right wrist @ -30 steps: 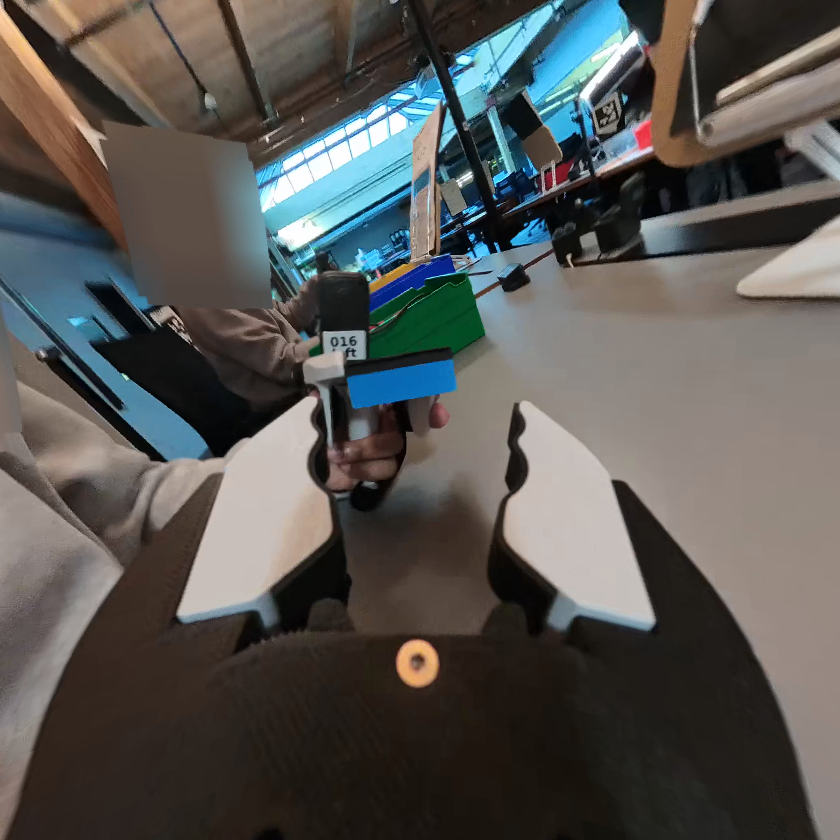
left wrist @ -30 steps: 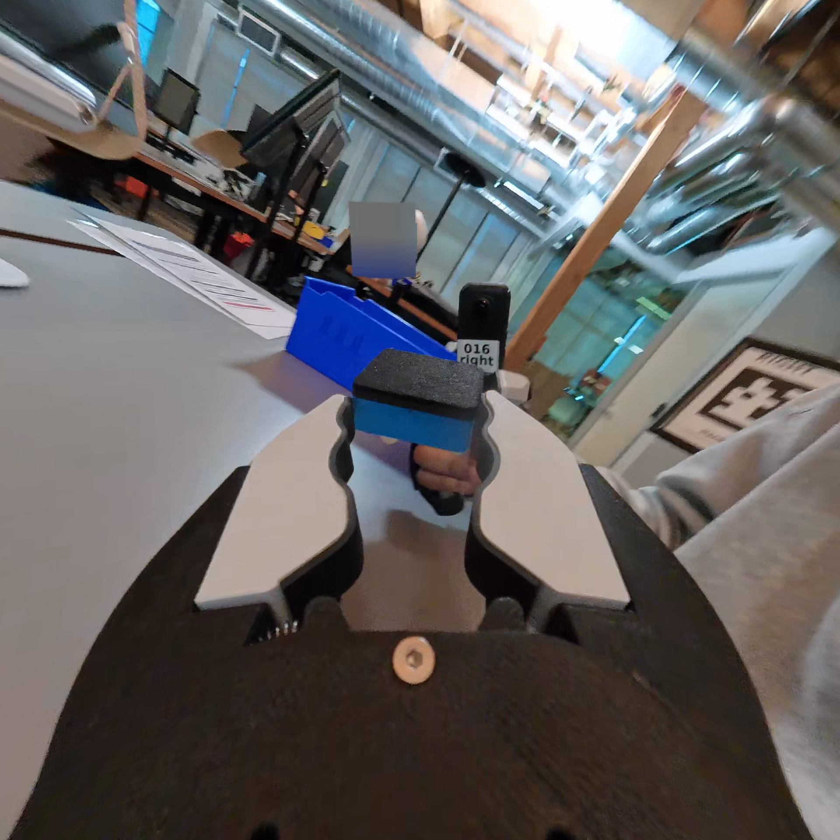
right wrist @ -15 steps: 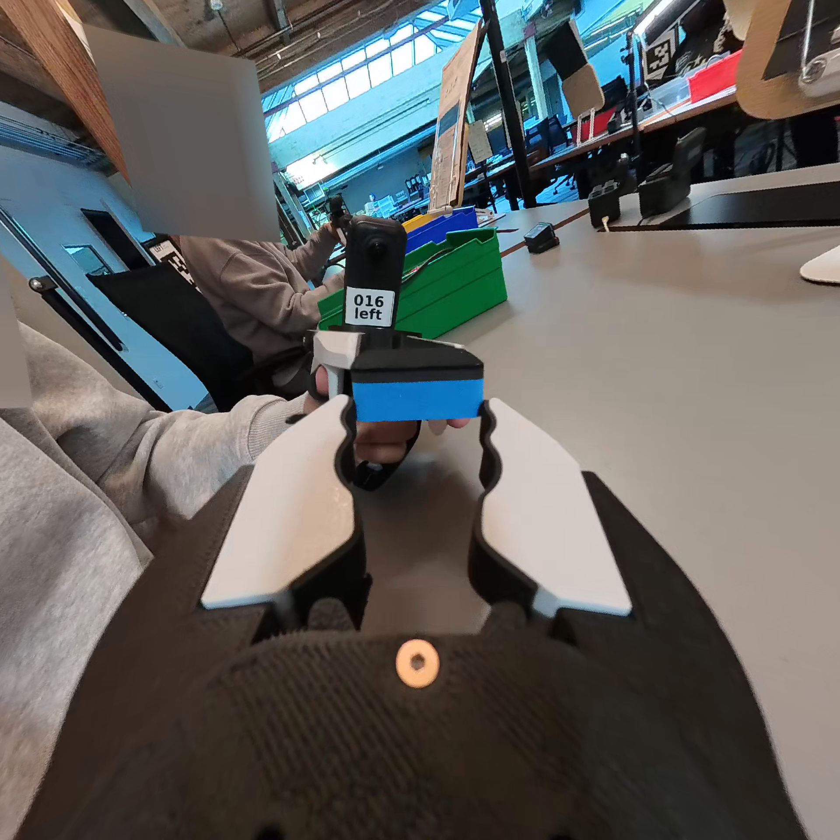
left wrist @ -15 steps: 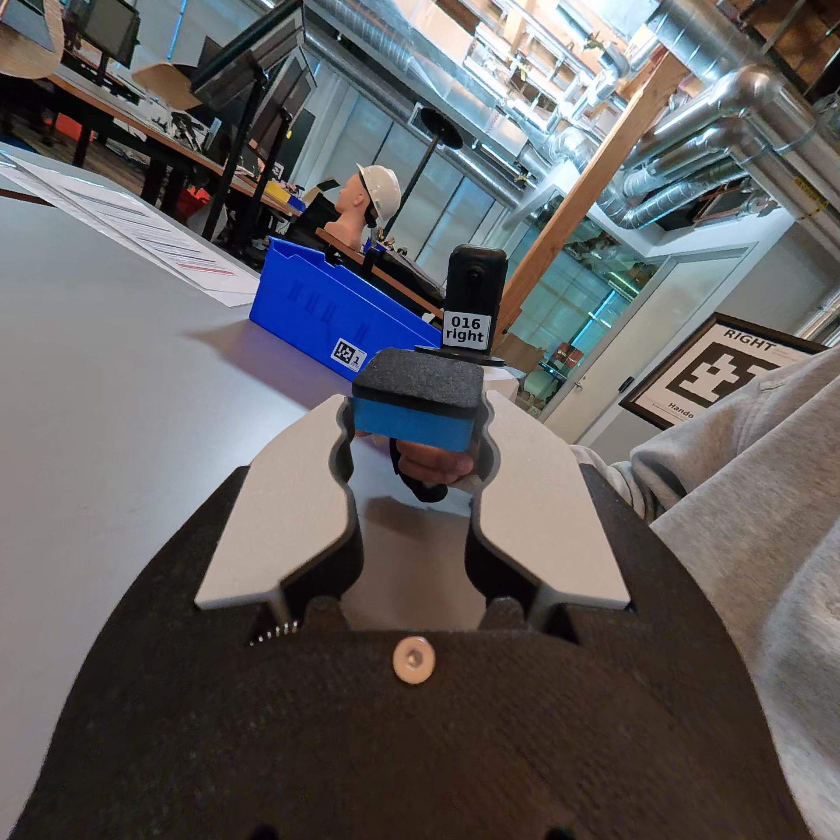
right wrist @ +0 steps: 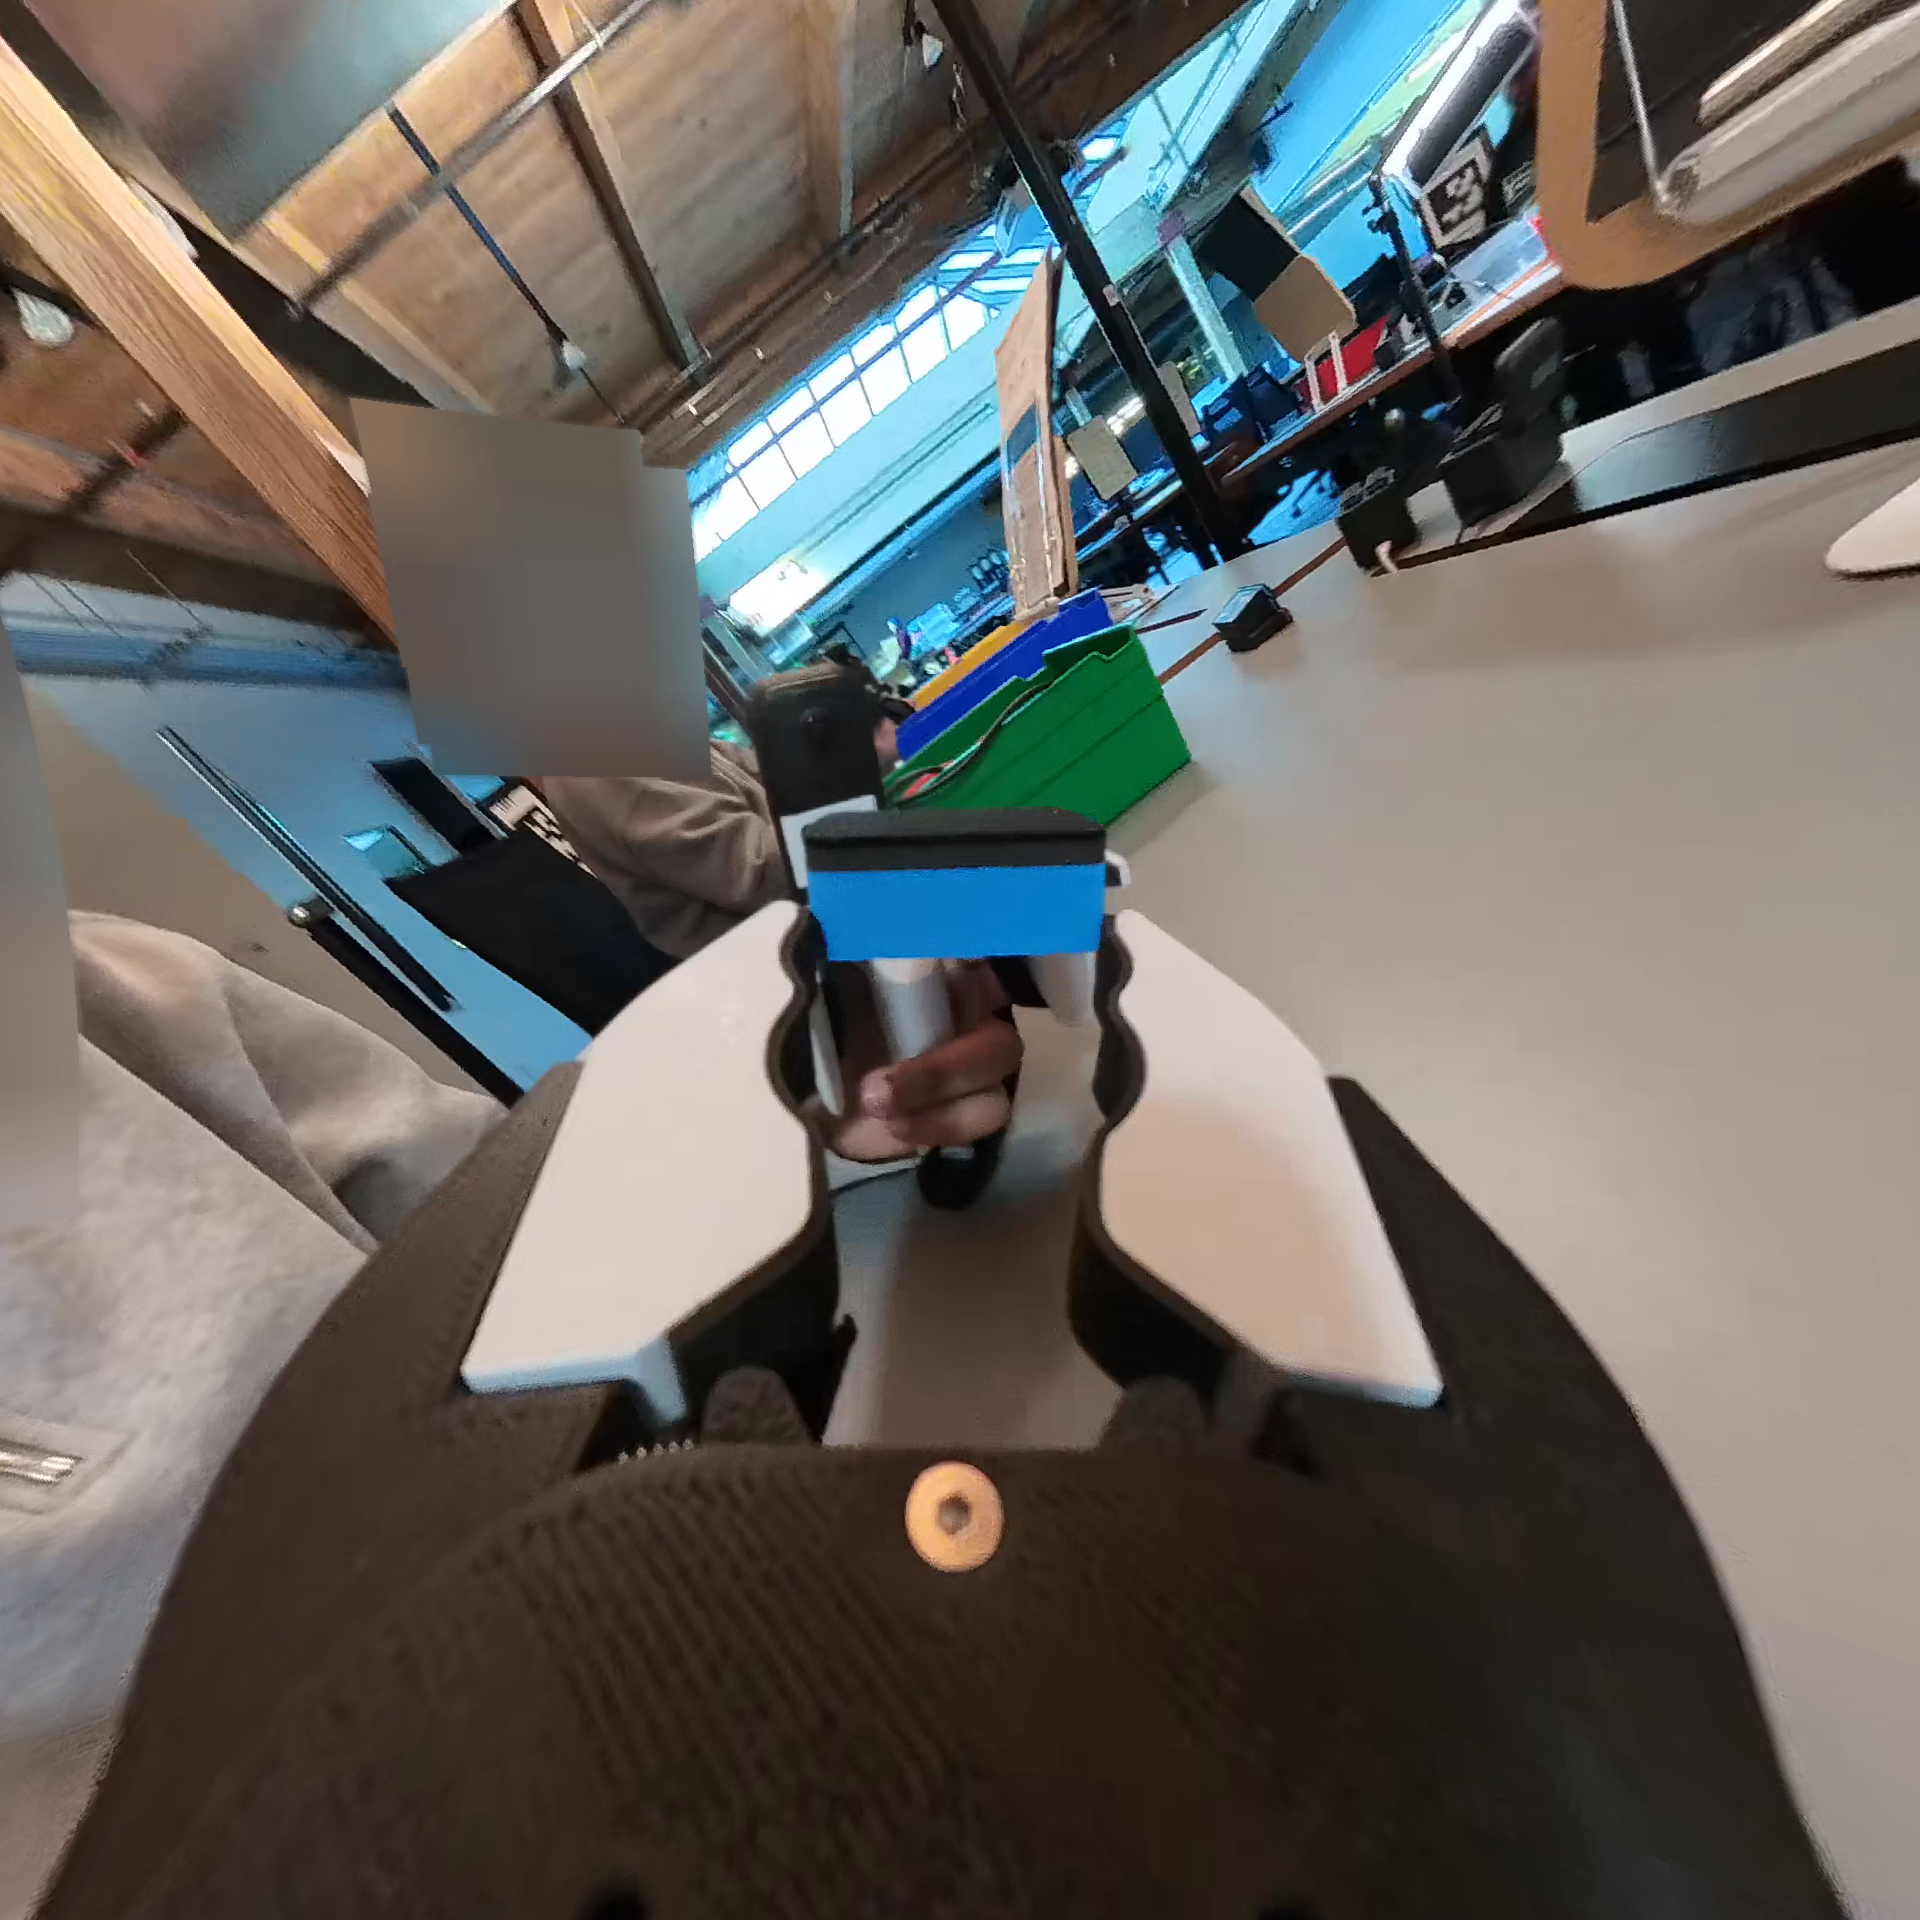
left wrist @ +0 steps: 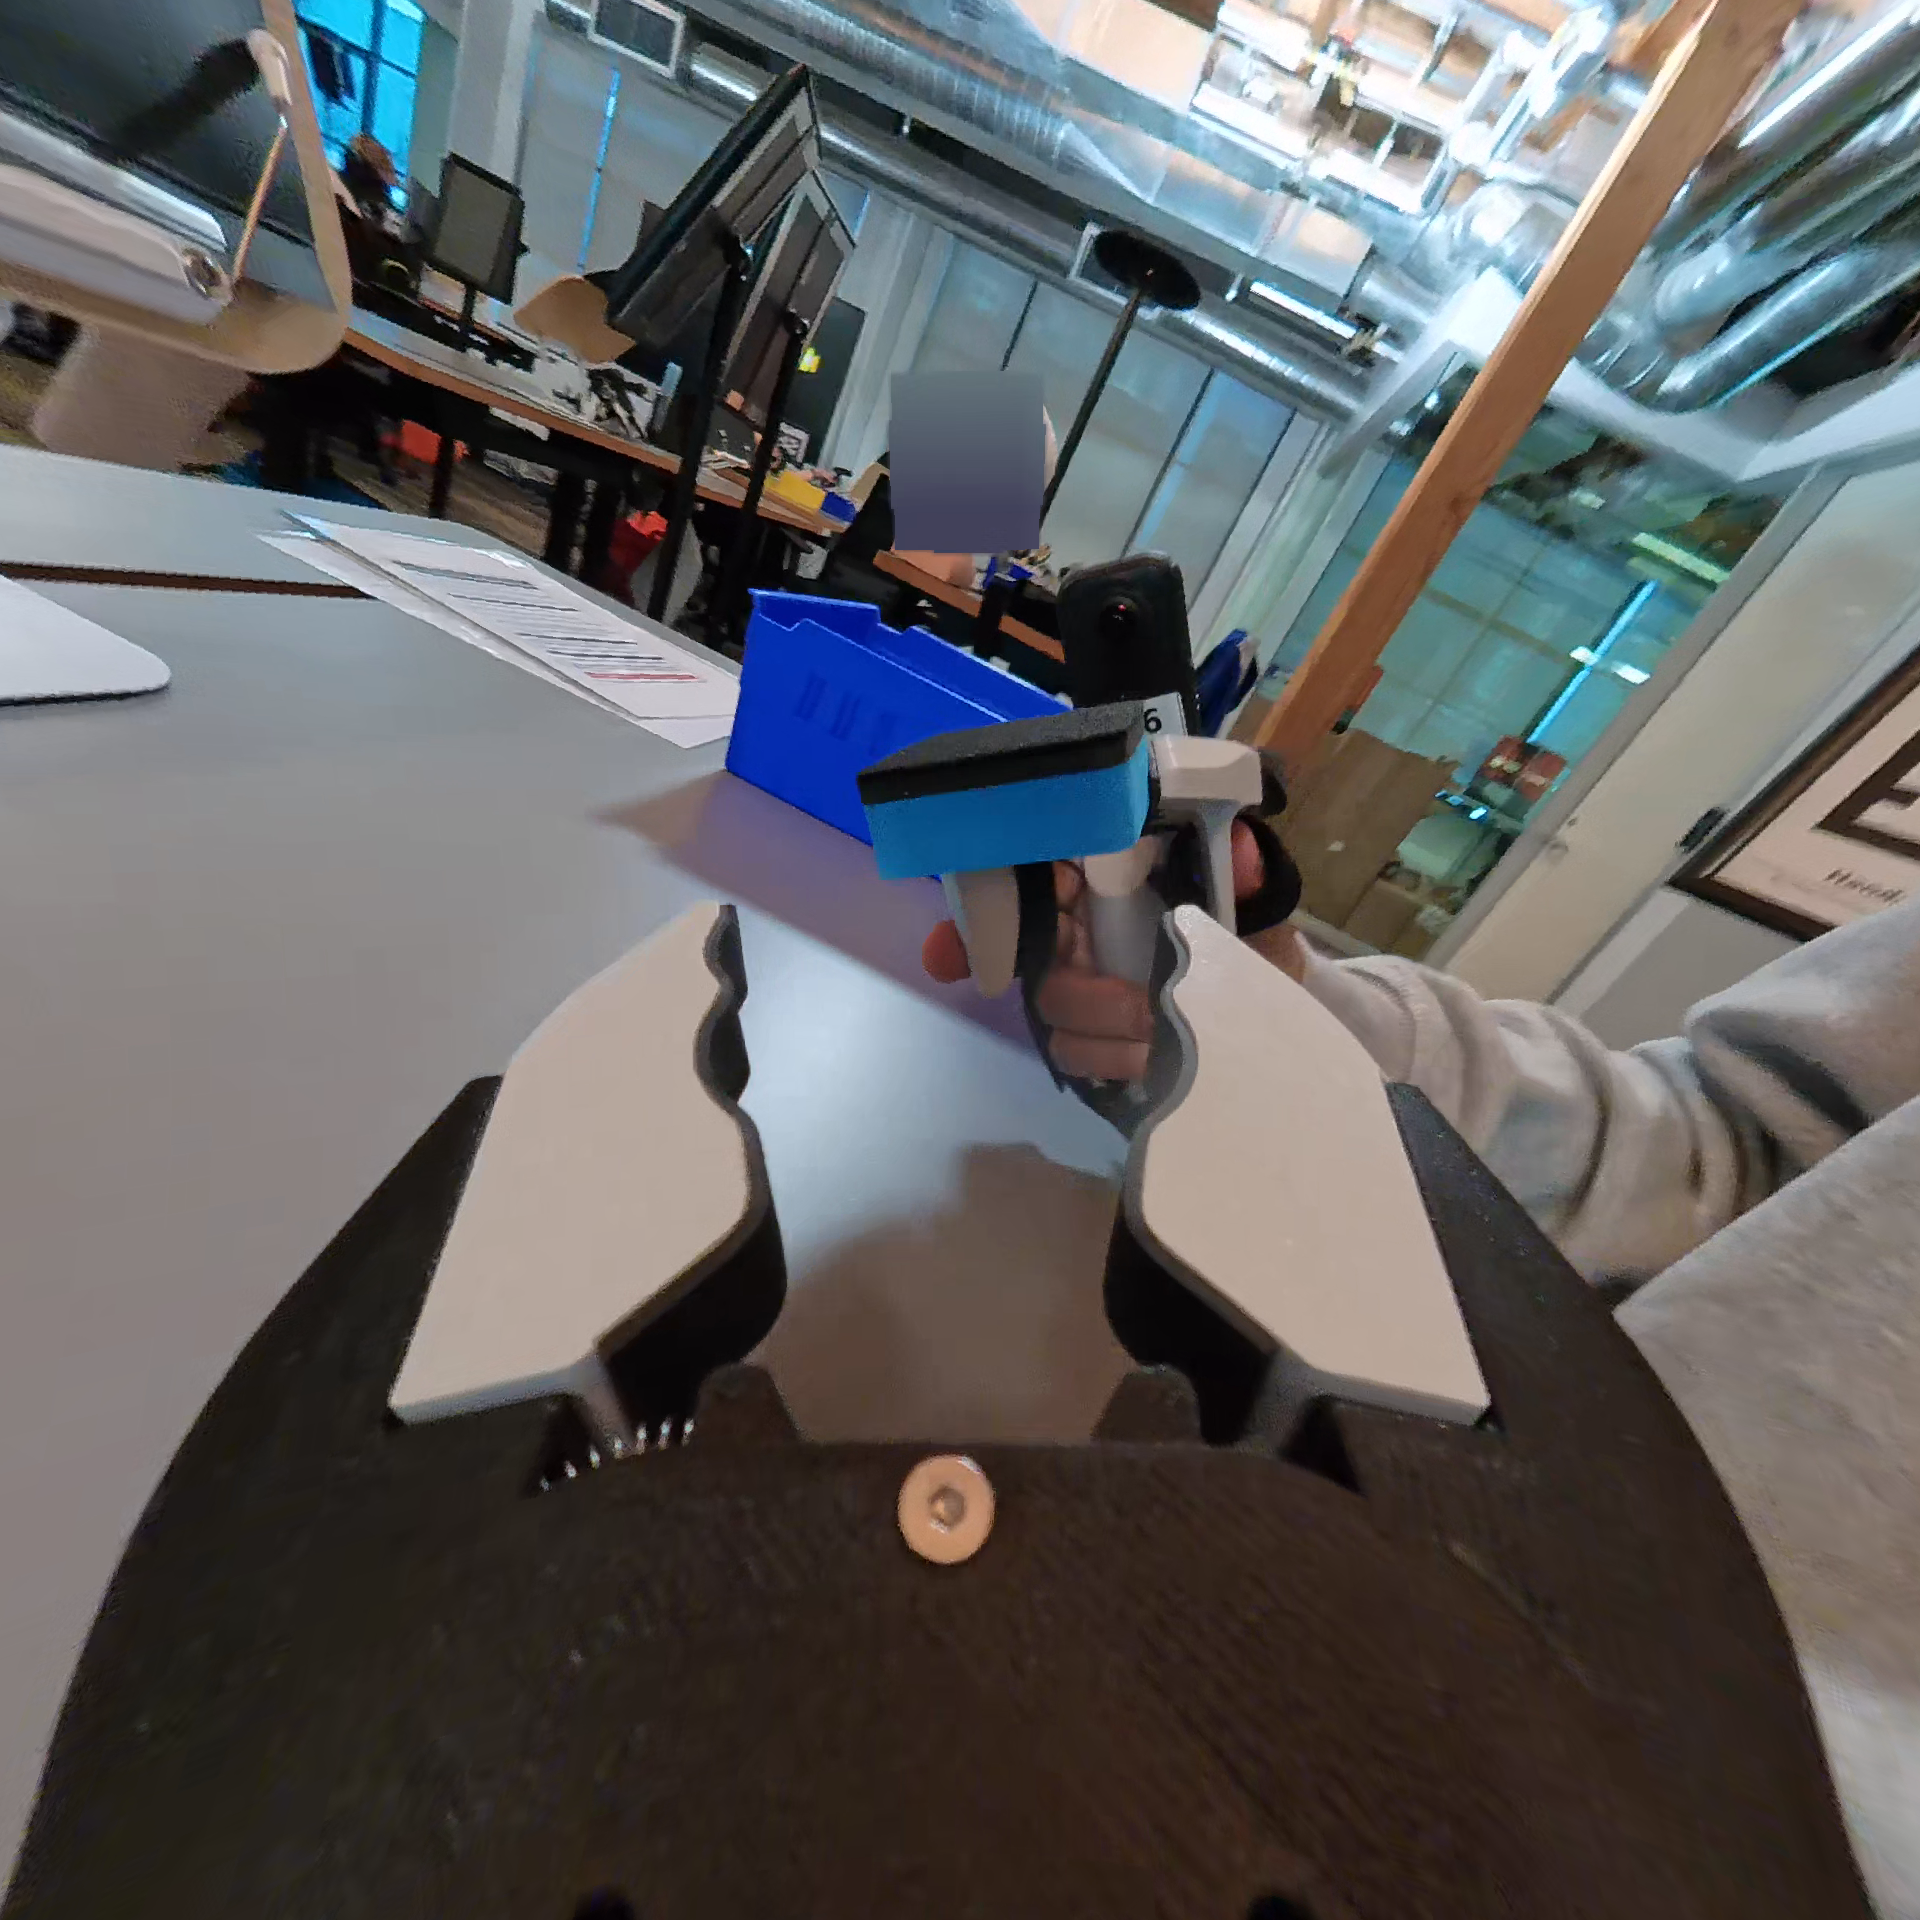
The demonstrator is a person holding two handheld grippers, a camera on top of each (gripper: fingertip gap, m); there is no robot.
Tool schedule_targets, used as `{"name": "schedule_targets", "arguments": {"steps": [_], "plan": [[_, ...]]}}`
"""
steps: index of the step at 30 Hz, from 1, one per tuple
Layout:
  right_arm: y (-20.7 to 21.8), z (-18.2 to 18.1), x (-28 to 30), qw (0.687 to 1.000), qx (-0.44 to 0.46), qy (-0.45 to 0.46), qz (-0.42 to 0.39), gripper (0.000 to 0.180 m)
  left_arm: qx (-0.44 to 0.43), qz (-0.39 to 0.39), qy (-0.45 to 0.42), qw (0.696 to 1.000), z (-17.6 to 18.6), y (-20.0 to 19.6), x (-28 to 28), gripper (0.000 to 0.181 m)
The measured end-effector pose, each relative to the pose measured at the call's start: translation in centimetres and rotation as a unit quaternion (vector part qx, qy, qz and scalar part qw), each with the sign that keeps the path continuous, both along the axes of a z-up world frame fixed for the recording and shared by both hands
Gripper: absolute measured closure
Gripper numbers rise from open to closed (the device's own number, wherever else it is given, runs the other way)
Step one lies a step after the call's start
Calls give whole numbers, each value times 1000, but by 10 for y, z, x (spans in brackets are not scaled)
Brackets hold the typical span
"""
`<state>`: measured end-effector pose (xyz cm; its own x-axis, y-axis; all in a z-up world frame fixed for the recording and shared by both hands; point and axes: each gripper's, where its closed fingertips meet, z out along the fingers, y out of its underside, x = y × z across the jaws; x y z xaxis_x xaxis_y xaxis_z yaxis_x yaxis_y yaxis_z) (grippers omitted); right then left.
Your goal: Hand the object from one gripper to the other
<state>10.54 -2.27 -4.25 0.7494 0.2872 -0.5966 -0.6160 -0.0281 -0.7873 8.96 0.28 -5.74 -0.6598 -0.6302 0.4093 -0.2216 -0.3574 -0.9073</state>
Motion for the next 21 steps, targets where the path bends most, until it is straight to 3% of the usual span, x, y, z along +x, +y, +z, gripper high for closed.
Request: {"name": "schedule_targets", "arguments": {"steps": [5, 8, 10, 15, 18, 21], "plan": [[2, -5, -5, 999, -13, 40, 32, 127, 90, 56, -47, 993, -1, 1, 2, 103], [5, -11, -10, 996, -31, 65, 57, 127, 204, 119, -96, 967, -4, 6, 5, 106], [6, -14, -12, 993, -41, 86, 71, 127, 252, 121, -118, 953, -6, -1, 3, 114], [8, -21, -17, 984, -62, 134, 105, 127, 277, 123, -131, 944, -9, -8, 3, 127], [9, -23, -18, 981, -67, 145, 110, 127, 273, 112, -130, 947, -9, -10, 1, 147], [9, -24, -17, 981, -66, 142, 111, 127, 273, 103, -126, 948, -10, -12, 0, 150]]}}
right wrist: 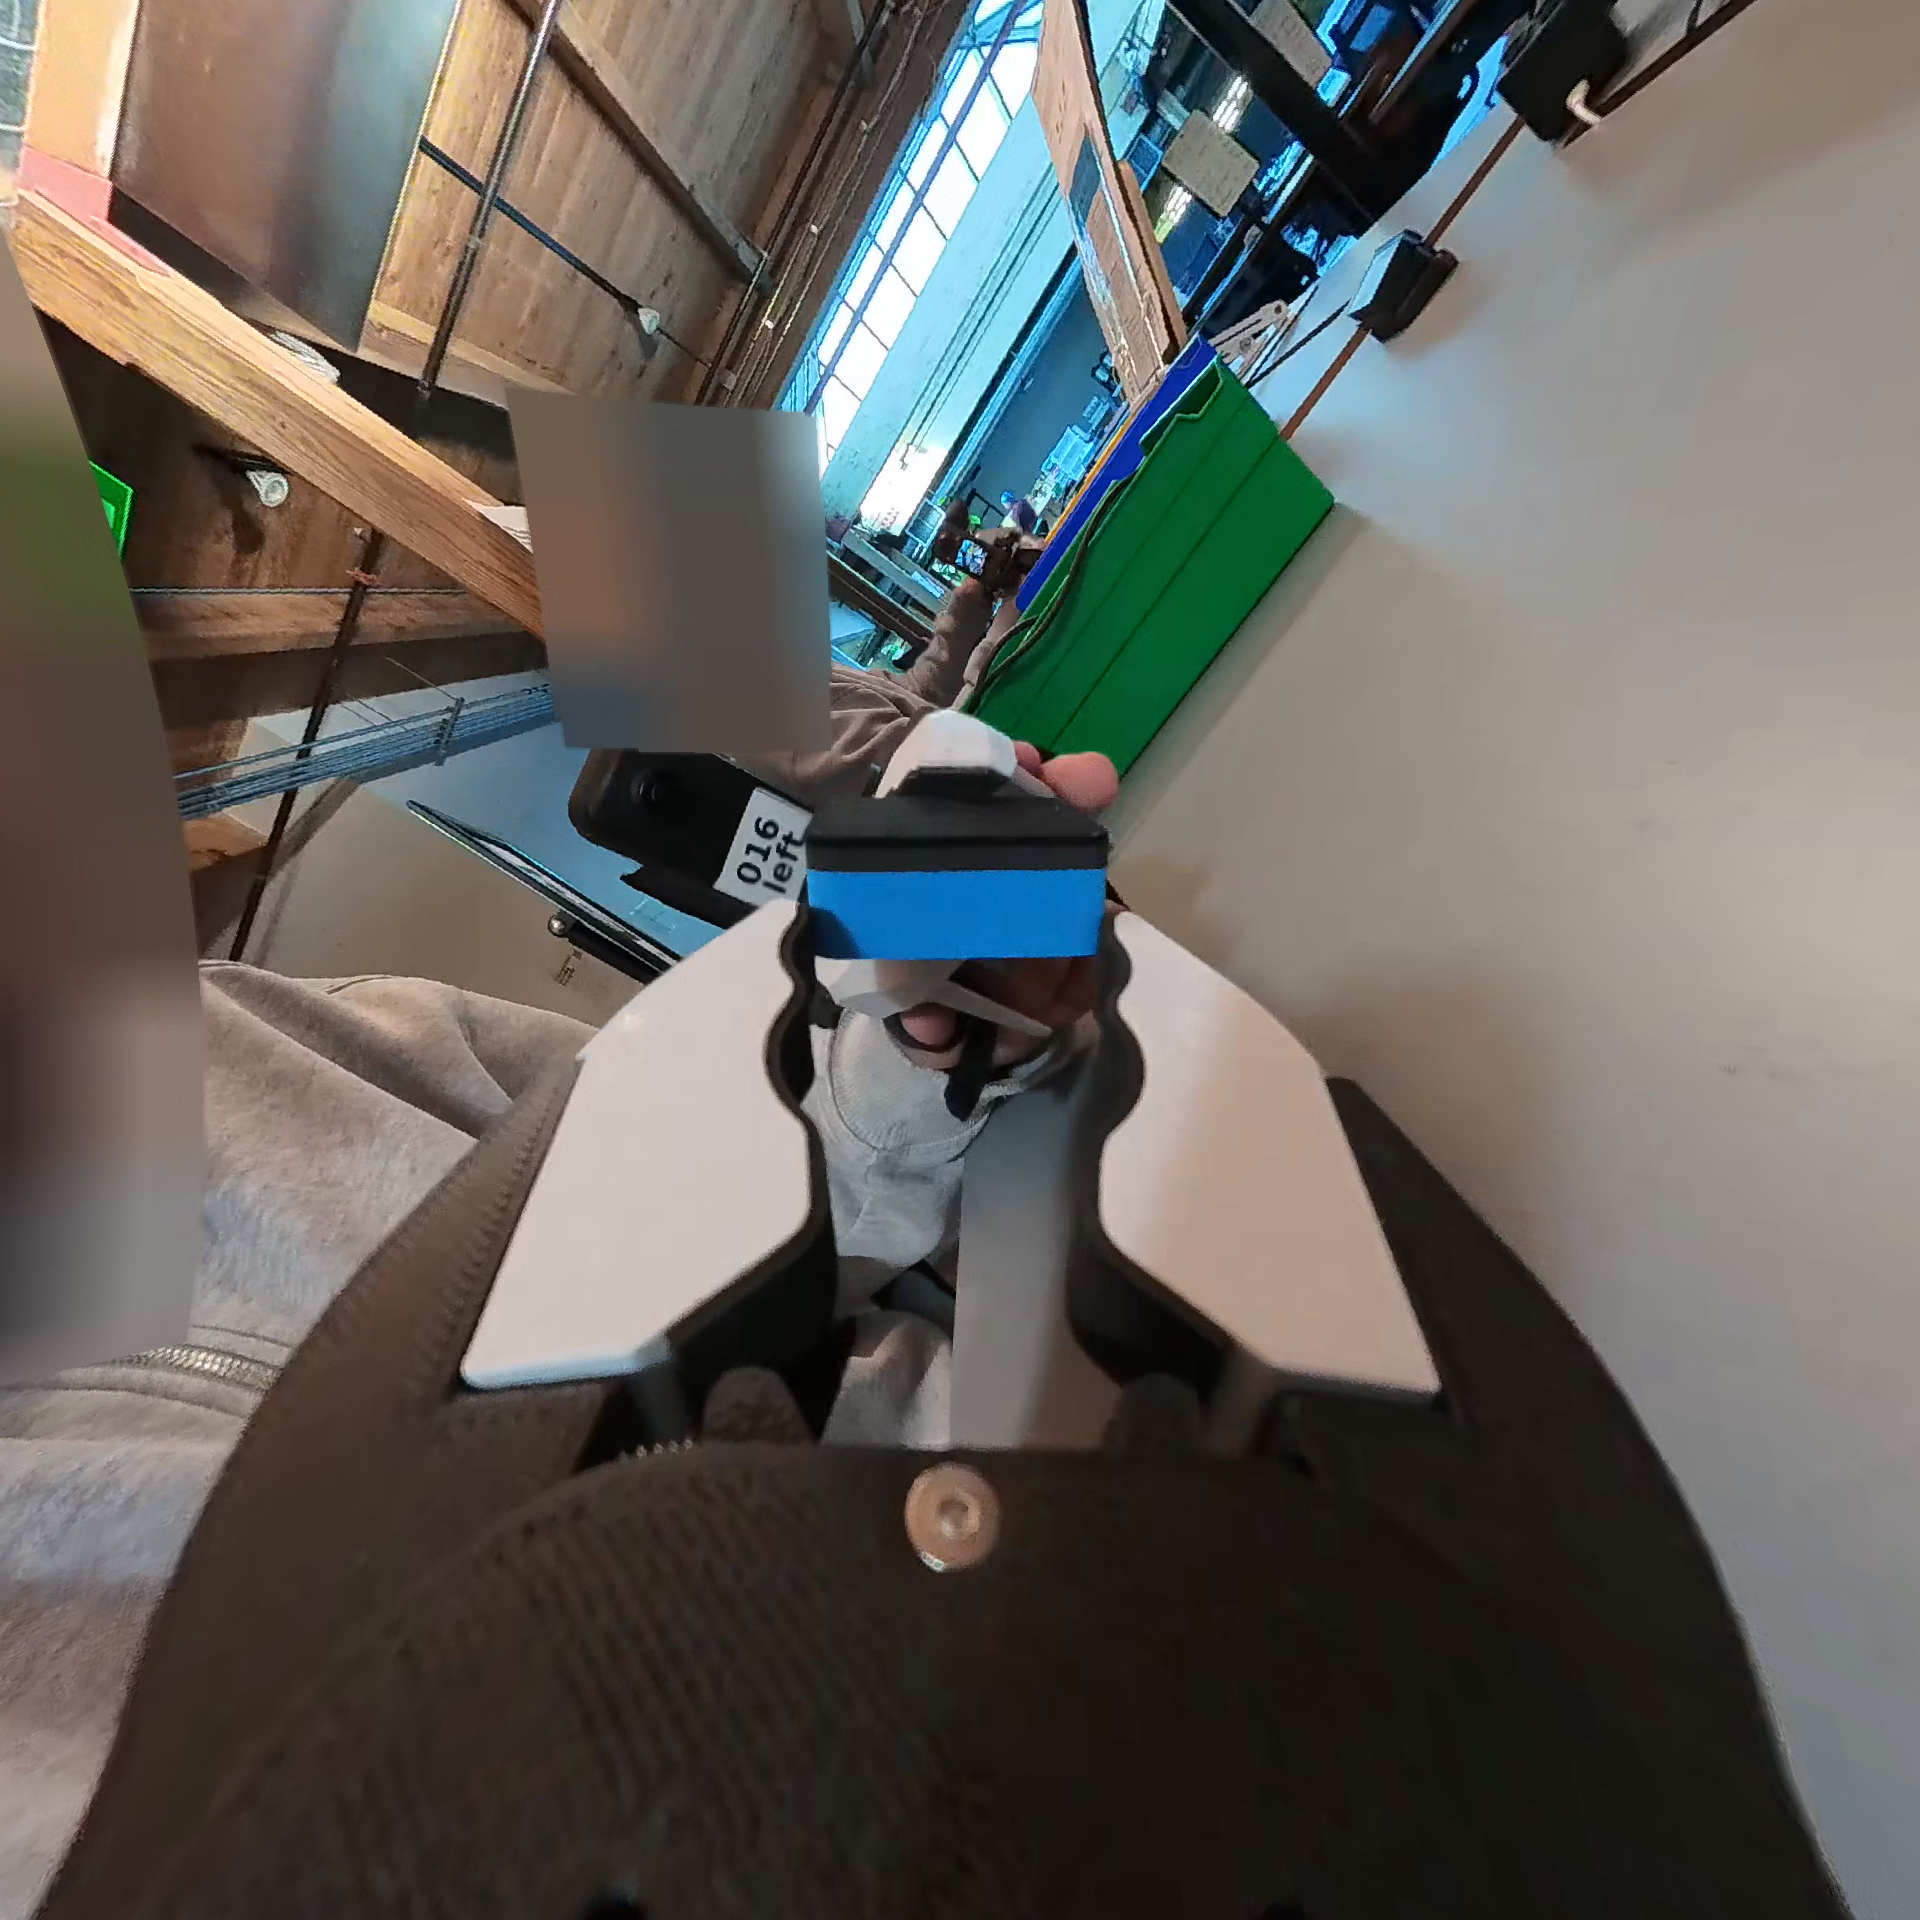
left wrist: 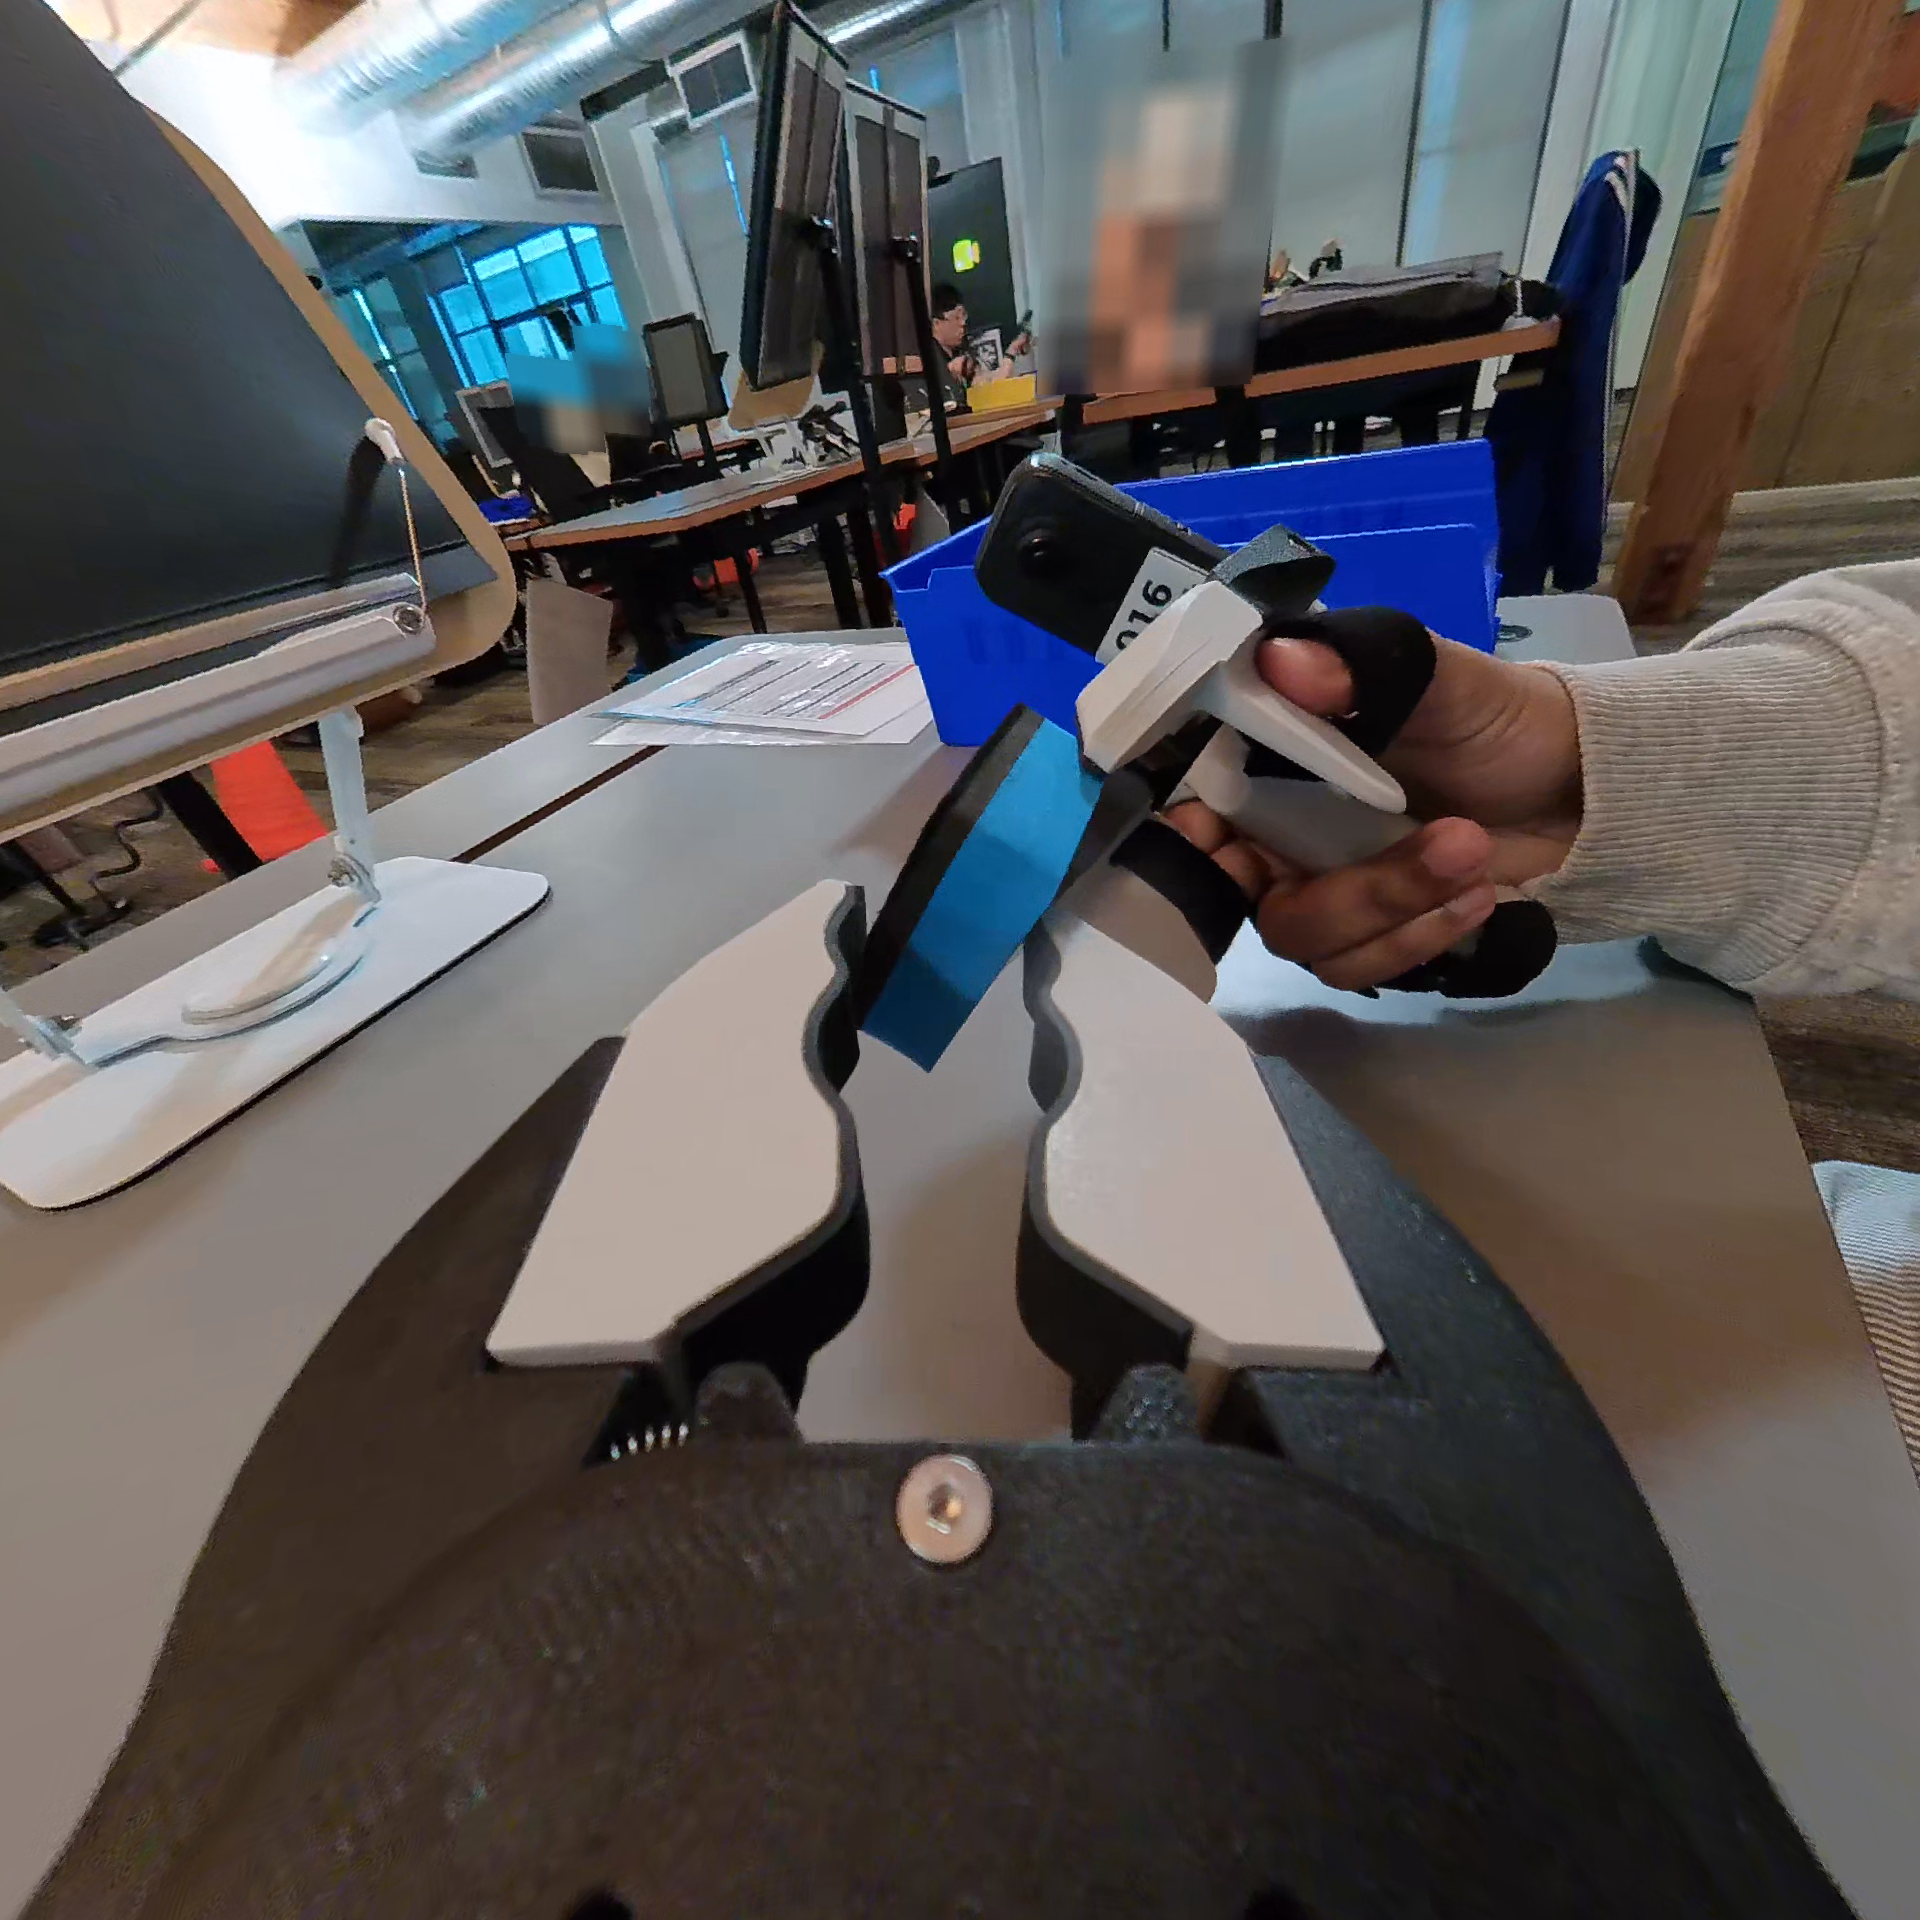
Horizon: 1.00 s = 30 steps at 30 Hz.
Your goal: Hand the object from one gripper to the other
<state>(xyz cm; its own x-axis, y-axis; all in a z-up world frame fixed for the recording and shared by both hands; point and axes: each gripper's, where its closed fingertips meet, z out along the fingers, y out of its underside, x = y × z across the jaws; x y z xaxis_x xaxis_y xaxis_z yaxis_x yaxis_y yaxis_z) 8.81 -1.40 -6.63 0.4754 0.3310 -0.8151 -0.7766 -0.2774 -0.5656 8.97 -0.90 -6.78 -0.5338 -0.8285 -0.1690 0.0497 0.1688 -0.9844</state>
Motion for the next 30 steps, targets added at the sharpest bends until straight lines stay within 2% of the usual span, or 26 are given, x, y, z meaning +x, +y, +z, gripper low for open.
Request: {"name": "schedule_targets", "arguments": {"steps": [3, 8, 12, 14, 17, 21, 27, 30], "plan": [[0, 1, 3, 1000, 5, -20, -10, 127, 7, 1, 4, 1000, -2, 0, 0, 153], [3, -6, 31, 988, -13, -91, -128, 102, 29, 50, 26, 998, -9, 13, 8, 154], [4, -9, 41, 950, -58, -217, -214, 103, 87, 119, 35, 988, -19, 28, 14, 155], [8, -12, 34, 927, -87, -285, -230, 110, 108, 135, 42, 984, -23, 29, 16, 155], [17, -14, 18, 895, -111, -363, -234, 110, 131, 151, 53, 978, -30, 29, 17, 155], [23, -20, 11, 880, -135, -383, -247, 111, 178, 167, 44, 969, -34, 27, 17, 156], [19, -24, 16, 882, -147, -370, -251, 127, 214, 164, 33, 962, -37, 18, 16, 155], [18, -24, 17, 889, -146, -357, -247, 127, 209, 156, 33, 965, -37, 16, 16, 155]]}}
